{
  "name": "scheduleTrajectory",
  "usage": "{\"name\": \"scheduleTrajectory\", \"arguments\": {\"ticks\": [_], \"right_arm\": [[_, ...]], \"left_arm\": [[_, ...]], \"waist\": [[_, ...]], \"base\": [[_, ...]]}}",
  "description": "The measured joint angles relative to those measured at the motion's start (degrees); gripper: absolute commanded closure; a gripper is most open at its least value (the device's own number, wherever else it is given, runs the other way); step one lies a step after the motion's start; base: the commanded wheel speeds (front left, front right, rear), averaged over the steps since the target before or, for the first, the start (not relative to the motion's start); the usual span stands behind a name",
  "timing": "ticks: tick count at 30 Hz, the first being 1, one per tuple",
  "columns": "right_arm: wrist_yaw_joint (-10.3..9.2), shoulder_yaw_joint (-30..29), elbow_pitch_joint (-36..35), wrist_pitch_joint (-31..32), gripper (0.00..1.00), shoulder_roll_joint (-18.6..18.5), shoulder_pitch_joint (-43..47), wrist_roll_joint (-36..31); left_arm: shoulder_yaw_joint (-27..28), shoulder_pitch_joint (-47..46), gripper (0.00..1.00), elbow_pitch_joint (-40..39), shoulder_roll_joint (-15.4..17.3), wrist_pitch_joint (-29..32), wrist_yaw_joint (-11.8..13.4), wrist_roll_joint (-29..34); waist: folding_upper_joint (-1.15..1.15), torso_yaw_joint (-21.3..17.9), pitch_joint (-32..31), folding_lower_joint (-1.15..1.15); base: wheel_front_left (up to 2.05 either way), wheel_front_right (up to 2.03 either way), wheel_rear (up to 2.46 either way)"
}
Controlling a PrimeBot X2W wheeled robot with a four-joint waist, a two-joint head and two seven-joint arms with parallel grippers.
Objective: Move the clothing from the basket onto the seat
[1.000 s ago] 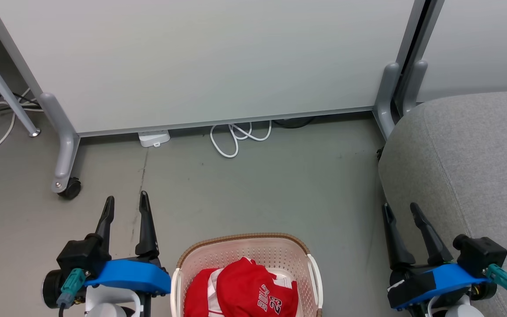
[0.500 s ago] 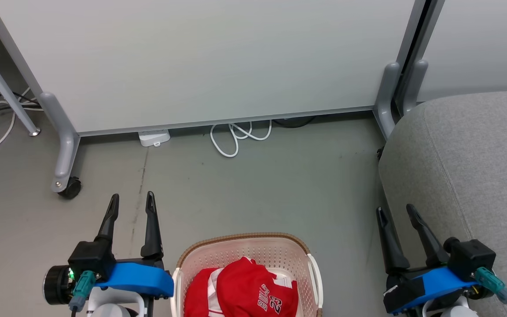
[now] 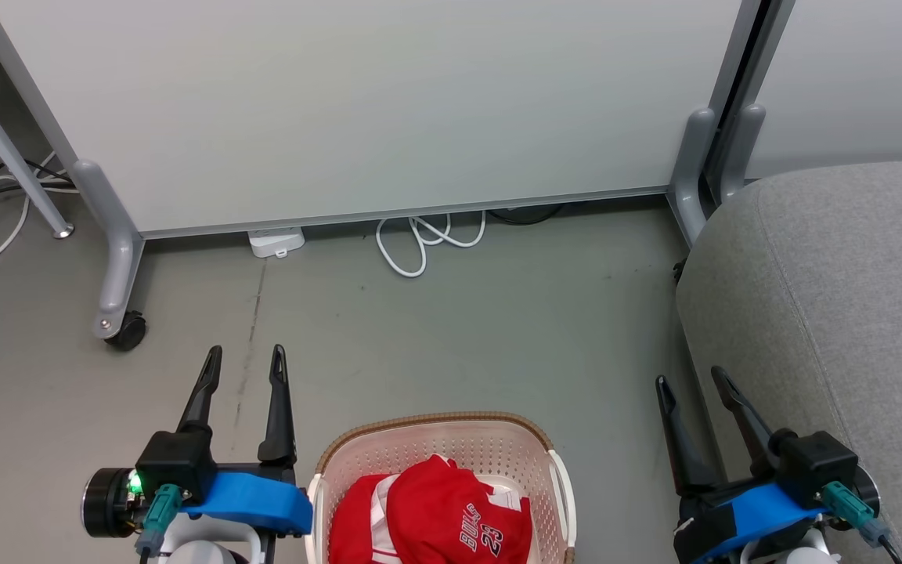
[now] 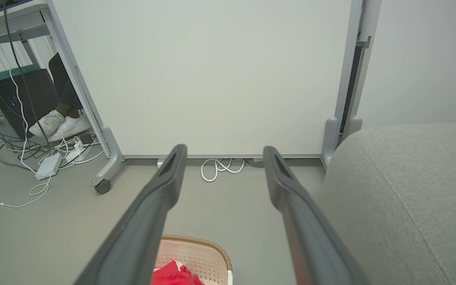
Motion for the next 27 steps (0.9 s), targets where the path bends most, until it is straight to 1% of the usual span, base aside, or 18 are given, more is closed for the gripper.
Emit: {"name": "scheduleTrajectory", "arguments": {"ticks": [3, 16, 24, 27], "right_arm": [[0.00, 0.2, 0.2, -0.2, 0.00, 0.0, -0.1, -0.9], [0.00, 0.3, 1.1, -0.2, 0.00, 0.0, -0.2, -0.4], [0.00, 0.5, 1.2, -0.2, 0.00, 0.0, -0.2, -0.2], [0.00, 0.7, 1.3, -0.2, 0.00, 0.0, -0.5, -0.1]], "left_arm": [[-0.1, -0.1, 0.00, 0.2, 0.0, -0.2, 0.0, 0.4], [-0.4, -0.1, 0.00, 1.4, 0.0, -0.3, -0.2, -1.6], [-0.5, -0.1, 0.00, 1.8, 0.0, -0.3, -0.2, -1.6], [-0.7, -0.5, 0.00, 2.5, 0.0, -0.3, -0.6, -1.2]], "waist": [[0.00, 0.0, 0.0, 0.00], [0.00, -0.2, -0.2, 0.00], [0.00, -0.4, -0.3, 0.00], [0.00, -0.6, 0.0, 0.00]], "base": [[0.00, 0.00, 0.00], [0.00, 0.00, 0.00], [0.00, 0.00, 0.00], [0.00, 0.00, 0.00]]}}
